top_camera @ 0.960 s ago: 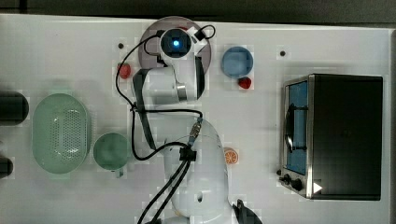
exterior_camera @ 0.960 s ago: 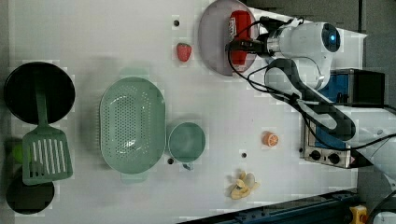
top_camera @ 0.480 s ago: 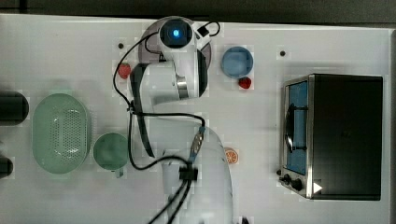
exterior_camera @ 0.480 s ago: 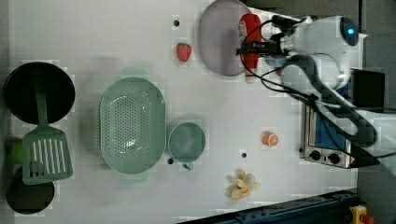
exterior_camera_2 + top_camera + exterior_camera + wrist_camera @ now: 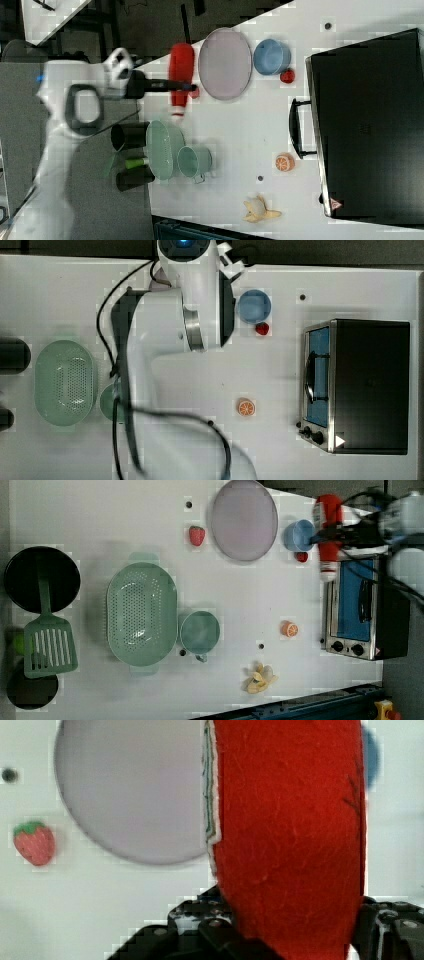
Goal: Pick ketchup from plate and place it on table.
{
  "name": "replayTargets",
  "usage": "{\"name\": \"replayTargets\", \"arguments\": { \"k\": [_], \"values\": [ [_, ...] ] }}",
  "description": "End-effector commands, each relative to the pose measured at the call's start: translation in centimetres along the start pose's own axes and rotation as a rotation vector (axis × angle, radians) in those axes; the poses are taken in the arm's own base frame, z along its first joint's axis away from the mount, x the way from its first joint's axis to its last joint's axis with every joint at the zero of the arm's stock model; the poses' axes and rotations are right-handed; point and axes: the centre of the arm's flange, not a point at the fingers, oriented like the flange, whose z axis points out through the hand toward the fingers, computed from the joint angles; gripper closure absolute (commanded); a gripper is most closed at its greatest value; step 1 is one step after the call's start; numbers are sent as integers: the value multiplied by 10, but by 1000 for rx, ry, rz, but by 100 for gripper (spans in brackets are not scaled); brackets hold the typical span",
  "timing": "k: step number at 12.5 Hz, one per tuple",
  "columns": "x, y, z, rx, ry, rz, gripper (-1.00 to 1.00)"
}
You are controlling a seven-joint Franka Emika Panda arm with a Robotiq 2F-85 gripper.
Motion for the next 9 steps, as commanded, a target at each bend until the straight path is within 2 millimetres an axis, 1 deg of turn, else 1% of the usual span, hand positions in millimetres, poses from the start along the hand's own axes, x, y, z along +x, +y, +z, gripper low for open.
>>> {"name": "replayTargets", "arguments": {
  "k": [1,3,6,7,9],
  "values": [
    [-23,40,-2,-26,-50,271,-20],
    [-49,53,3,-42,-70,317,-20],
    [-78,69,25,-9,-30,344,-20],
    [-87,74,38,13,-24,363,-20],
    [-102,81,74,33,-43,390,-20]
  ]
}}
